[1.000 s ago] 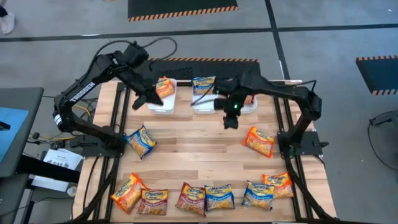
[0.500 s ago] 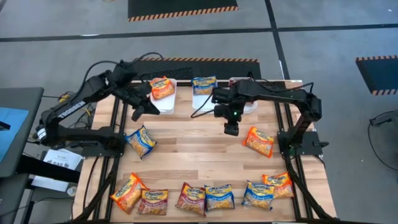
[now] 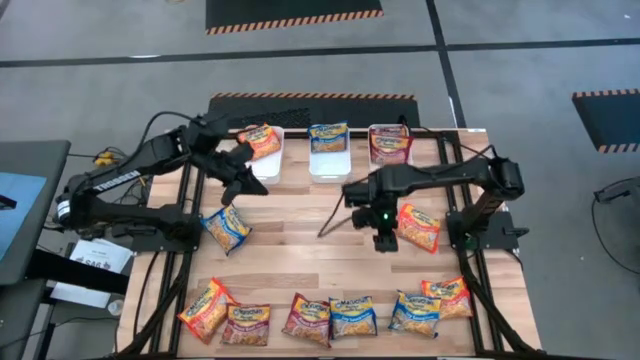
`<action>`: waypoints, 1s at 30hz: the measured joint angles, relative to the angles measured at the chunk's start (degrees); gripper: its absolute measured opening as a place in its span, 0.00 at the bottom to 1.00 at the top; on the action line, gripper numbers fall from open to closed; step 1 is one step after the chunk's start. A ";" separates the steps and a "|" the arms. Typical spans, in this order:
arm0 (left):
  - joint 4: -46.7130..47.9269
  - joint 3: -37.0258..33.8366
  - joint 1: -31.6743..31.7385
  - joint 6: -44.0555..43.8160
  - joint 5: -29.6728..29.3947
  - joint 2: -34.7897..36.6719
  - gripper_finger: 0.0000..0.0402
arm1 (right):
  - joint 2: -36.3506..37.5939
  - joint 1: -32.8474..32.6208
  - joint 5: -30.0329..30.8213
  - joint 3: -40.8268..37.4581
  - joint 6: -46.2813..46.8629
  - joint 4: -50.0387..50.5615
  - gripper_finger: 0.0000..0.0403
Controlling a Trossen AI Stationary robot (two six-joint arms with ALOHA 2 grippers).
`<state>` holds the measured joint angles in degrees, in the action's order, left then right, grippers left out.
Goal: Sort Maruchan noodles
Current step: Put the blue noodle pack into the middle white bin
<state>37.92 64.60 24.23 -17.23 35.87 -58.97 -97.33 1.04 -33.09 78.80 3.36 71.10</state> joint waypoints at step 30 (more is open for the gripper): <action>3.58 0.00 -15.26 -7.88 -5.47 -4.82 0.19 | -0.51 -21.60 23.33 -0.36 6.94 -22.96 0.42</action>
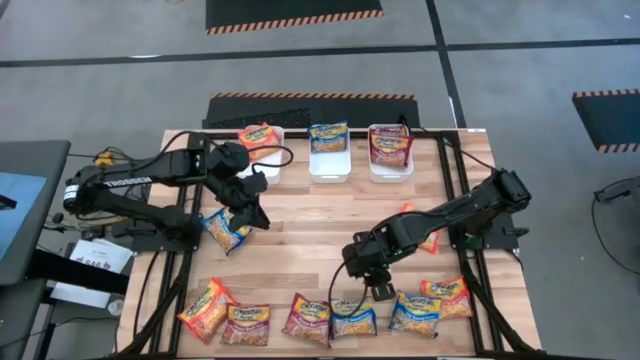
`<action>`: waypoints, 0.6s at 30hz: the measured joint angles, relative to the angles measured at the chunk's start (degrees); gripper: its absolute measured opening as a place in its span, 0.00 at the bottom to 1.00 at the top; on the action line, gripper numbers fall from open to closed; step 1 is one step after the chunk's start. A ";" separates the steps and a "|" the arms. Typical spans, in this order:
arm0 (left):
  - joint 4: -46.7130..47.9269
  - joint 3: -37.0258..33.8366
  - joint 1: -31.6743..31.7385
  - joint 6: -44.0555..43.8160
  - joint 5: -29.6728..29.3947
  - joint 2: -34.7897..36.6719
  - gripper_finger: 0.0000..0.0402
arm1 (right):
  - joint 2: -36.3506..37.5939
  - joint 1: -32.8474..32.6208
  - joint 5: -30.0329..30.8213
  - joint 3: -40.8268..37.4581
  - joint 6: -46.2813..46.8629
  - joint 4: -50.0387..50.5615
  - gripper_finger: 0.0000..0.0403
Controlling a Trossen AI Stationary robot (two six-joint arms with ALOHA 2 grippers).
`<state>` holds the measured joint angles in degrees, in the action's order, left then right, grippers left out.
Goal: Sort Maruchan noodles
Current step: Put the blue noodle pack into the middle white bin
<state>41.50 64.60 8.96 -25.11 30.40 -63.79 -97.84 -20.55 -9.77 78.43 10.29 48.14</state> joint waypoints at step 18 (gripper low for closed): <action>3.16 0.00 -4.84 0.54 -1.33 0.02 0.19 | -2.73 -1.99 -0.74 0.24 15.34 -12.71 0.52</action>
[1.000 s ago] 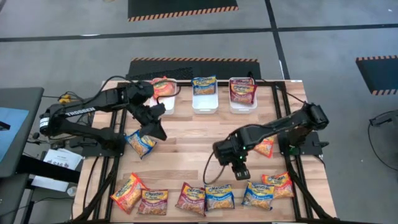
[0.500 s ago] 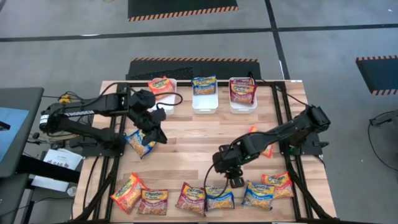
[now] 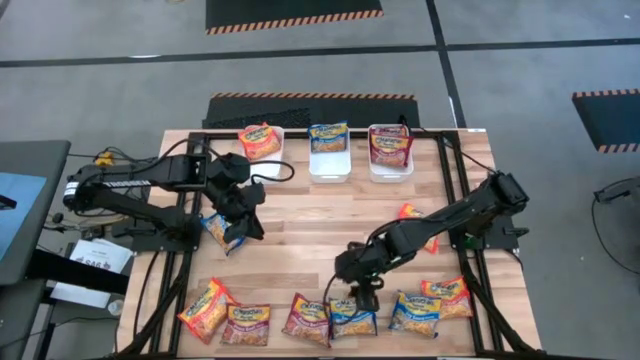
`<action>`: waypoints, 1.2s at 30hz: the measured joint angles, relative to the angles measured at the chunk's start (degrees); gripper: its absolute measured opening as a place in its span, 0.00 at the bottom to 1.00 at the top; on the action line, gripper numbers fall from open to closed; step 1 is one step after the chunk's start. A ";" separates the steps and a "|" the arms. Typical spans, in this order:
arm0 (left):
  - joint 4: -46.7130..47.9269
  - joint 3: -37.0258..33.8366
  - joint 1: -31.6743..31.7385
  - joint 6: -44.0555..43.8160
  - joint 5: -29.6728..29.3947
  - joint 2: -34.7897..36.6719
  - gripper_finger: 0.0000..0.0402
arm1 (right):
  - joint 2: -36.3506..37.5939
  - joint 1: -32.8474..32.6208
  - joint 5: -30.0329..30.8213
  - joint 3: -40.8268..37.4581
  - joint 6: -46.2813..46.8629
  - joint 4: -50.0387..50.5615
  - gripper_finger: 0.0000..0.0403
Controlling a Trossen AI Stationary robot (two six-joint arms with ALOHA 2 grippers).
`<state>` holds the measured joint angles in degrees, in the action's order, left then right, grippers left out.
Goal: Sort Maruchan noodles
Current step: Put the blue noodle pack into the middle white bin
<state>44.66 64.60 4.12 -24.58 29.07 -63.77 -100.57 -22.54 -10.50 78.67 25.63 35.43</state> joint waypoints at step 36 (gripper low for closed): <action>2.21 0.02 -3.19 3.85 -5.96 0.02 0.19 | -15.77 -2.08 -9.14 0.35 8.90 -4.28 0.20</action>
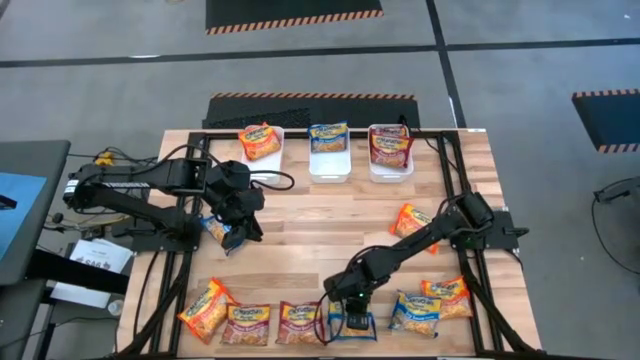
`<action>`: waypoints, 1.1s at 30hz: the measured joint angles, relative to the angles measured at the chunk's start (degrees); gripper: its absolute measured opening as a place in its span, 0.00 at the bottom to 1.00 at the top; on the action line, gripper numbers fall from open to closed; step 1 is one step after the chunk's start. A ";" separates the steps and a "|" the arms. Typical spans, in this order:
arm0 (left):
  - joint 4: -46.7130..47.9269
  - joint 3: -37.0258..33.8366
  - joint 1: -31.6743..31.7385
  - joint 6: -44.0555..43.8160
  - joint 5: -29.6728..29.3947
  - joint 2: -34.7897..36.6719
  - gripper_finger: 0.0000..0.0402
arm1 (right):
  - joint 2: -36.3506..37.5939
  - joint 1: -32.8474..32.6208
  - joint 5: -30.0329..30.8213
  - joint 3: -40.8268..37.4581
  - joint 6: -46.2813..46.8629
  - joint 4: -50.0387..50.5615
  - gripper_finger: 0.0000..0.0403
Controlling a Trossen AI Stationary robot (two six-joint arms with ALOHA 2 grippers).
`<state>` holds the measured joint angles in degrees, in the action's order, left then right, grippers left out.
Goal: Sort Maruchan noodles
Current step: Put the blue noodle pack into the middle white bin
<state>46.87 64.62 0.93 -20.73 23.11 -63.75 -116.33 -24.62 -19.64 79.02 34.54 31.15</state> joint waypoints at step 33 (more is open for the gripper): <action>-1.74 0.00 9.09 1.87 -9.49 0.00 0.19 | 16.08 11.65 22.74 5.35 -7.30 15.35 0.01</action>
<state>45.14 64.62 10.02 -18.86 13.62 -63.75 -100.25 -12.97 3.11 84.38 27.23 46.50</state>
